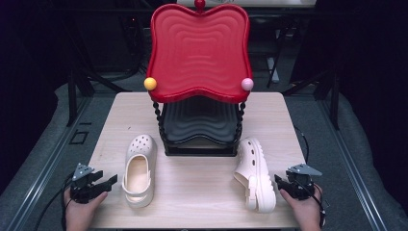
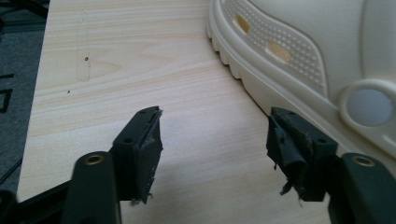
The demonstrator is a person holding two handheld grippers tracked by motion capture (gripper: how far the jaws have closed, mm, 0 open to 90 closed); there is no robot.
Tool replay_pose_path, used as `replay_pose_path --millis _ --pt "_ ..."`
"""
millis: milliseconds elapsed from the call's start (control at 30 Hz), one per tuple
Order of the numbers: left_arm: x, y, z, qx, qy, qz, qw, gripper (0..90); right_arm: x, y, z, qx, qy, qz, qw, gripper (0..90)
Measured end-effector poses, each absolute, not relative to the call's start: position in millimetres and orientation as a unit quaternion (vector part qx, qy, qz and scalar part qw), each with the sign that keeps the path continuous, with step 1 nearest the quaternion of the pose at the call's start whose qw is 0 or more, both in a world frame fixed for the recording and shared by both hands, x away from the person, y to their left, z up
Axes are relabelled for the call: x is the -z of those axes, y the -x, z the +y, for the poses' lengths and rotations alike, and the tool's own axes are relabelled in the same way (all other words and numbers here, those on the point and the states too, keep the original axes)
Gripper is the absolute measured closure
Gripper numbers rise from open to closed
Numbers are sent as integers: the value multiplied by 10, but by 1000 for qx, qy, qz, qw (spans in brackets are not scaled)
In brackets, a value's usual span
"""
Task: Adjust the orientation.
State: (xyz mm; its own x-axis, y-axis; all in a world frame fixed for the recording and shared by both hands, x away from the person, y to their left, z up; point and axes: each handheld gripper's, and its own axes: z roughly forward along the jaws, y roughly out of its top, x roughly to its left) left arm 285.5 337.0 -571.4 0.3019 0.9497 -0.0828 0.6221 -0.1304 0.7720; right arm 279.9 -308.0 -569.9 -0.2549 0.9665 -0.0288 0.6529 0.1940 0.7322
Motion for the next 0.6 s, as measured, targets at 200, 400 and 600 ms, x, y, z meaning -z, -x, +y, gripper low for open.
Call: replay_pose_path --millis 200,400,600 --pt "5630 -2773 3323 -225 -712 537 392 439 5654 -2747 -3093 -305 -558 723 268 492" --pt "5531 -2690 3272 -227 -718 518 407 497 5641 -2725 -3115 -345 -559 706 264 505" --pt "5426 -2646 3210 -236 -715 507 419 497 5604 -2701 -3126 -350 -553 706 272 520"
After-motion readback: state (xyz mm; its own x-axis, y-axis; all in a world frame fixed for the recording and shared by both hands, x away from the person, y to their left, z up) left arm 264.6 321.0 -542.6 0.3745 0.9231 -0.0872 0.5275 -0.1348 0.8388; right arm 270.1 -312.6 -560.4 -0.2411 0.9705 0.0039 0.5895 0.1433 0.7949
